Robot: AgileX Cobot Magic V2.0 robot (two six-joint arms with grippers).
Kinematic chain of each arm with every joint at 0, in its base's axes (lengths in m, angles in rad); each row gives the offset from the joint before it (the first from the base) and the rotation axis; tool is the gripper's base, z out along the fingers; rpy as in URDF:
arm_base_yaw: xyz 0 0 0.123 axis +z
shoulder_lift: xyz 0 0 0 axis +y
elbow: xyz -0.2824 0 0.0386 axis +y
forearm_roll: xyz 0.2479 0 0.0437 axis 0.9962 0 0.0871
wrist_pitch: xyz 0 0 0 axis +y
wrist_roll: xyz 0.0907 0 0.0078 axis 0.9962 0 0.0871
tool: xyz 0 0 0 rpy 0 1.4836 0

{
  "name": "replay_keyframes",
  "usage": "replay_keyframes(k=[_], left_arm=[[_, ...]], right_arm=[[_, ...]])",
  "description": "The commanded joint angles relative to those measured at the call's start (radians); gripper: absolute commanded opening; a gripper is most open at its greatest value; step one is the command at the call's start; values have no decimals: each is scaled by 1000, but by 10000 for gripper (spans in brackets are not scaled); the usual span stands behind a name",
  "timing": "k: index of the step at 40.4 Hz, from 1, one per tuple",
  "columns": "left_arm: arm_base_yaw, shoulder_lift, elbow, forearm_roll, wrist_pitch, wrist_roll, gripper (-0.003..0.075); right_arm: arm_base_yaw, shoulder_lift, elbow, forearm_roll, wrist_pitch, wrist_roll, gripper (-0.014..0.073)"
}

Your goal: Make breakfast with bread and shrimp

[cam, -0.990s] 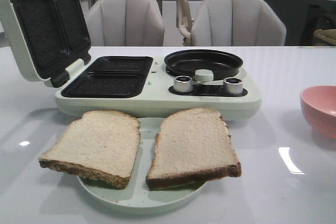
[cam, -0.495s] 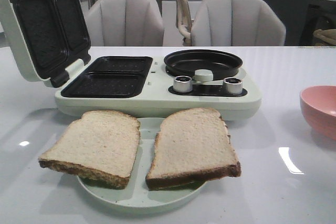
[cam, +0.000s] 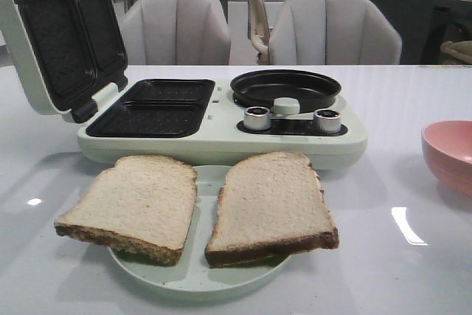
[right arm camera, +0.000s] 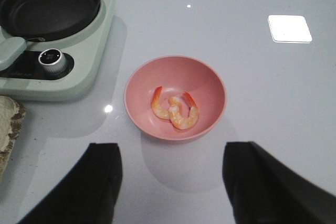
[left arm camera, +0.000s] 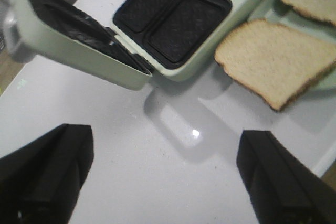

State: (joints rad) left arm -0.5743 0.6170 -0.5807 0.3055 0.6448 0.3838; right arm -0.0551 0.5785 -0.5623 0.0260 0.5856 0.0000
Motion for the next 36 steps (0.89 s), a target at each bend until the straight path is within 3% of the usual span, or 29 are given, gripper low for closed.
replay_keyframes(k=[1, 8, 16, 20, 36], left_arm=[[-97, 39, 38, 156, -89, 0, 603], [-288, 129, 142, 508, -125, -244, 572], [-425, 304, 146, 807, -91, -549, 542], [-438, 421, 144, 887, -93, -657, 542], [-431, 776, 4, 951, -76, -765, 519]], right_arm=[[-4, 8, -29, 4, -69, -8, 527], [-4, 8, -29, 4, -69, -8, 527], [-4, 8, -29, 4, -69, -8, 527], [-4, 8, -29, 4, -69, -8, 527], [-4, 8, -29, 4, -69, -8, 527]])
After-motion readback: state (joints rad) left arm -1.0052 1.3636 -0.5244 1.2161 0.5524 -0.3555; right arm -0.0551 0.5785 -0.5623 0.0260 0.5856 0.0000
